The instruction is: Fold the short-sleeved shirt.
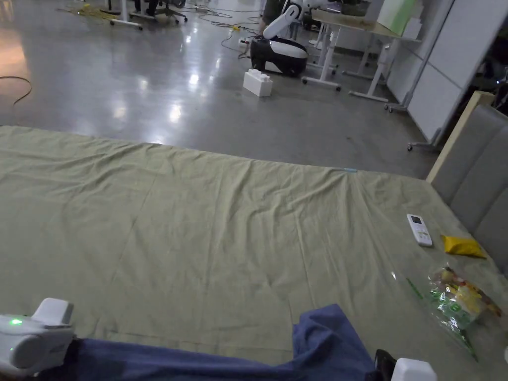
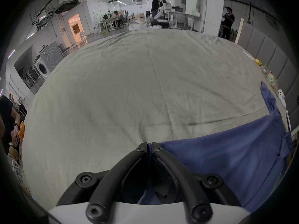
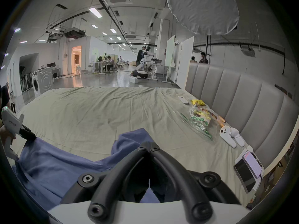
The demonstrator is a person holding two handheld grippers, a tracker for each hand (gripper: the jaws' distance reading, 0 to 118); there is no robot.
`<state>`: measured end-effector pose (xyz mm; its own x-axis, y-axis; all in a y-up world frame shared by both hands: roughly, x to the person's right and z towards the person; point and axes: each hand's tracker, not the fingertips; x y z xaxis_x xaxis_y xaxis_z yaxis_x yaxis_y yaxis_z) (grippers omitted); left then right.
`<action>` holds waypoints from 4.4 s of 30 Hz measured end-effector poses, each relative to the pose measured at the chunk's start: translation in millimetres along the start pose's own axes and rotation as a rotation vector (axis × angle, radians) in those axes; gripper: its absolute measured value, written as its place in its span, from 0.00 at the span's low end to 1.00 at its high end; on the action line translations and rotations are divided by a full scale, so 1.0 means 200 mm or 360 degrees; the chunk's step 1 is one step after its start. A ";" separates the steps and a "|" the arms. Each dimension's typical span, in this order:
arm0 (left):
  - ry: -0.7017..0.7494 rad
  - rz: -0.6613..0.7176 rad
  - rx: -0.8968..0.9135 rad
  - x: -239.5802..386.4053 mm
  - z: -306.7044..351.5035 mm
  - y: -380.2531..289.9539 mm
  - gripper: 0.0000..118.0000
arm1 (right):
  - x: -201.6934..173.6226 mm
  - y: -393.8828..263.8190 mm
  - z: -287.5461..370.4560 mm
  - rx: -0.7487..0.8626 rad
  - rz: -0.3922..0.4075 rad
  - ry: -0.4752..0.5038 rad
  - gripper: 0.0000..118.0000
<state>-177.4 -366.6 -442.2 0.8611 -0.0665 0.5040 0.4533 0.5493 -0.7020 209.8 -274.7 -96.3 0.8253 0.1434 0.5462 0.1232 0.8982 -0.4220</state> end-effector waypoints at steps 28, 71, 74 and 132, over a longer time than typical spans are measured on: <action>-0.0010 0.0196 0.0333 0.06 0.42 -0.17 0.04 | 0.12 -0.09 -0.96 -0.0920 0.0209 0.0235 0.02; -0.0097 0.0214 -0.0037 -0.08 0.76 -1.14 0.04 | 0.36 -0.67 0.36 -0.0960 0.0236 0.0238 0.02; -0.0074 0.0219 -0.0026 -0.07 0.75 -1.12 0.05 | 0.33 -0.69 0.35 -0.0925 0.0253 0.0211 0.03; -0.0224 0.0422 0.0183 -0.29 0.91 -0.74 0.10 | -0.36 0.24 0.29 0.0477 -0.0029 0.0215 0.01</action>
<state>-336.1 -292.8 -277.1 0.9019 0.2029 0.3814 0.1815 0.6232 -0.7607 124.5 -217.2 -113.0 0.8926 0.0880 0.4422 -0.0127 0.9853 -0.1703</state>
